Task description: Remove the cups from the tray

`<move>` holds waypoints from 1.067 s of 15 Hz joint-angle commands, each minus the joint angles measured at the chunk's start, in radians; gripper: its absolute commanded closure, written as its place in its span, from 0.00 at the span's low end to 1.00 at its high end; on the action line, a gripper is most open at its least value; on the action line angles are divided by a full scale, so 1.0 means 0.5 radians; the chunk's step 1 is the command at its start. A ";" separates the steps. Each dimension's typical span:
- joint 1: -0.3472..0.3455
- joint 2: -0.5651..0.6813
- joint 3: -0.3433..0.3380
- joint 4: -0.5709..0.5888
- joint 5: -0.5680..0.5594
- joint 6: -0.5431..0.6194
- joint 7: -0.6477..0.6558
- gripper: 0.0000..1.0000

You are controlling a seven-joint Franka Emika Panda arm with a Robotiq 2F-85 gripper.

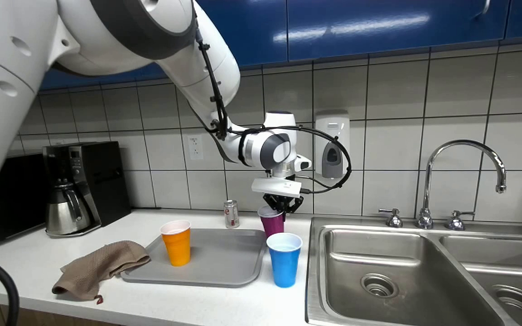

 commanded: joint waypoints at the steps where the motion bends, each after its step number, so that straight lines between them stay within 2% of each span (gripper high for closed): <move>1: -0.045 0.112 0.019 0.167 -0.038 -0.074 0.021 0.99; 7: -0.072 0.180 0.019 0.248 -0.042 -0.101 0.030 0.99; 8: -0.075 0.184 0.018 0.256 -0.041 -0.112 0.031 0.71; 9: -0.077 0.187 0.017 0.262 -0.042 -0.115 0.032 0.70; 11: -0.081 0.194 0.017 0.269 -0.042 -0.116 0.032 0.56; 16: -0.085 0.175 0.017 0.249 -0.044 -0.104 0.029 0.18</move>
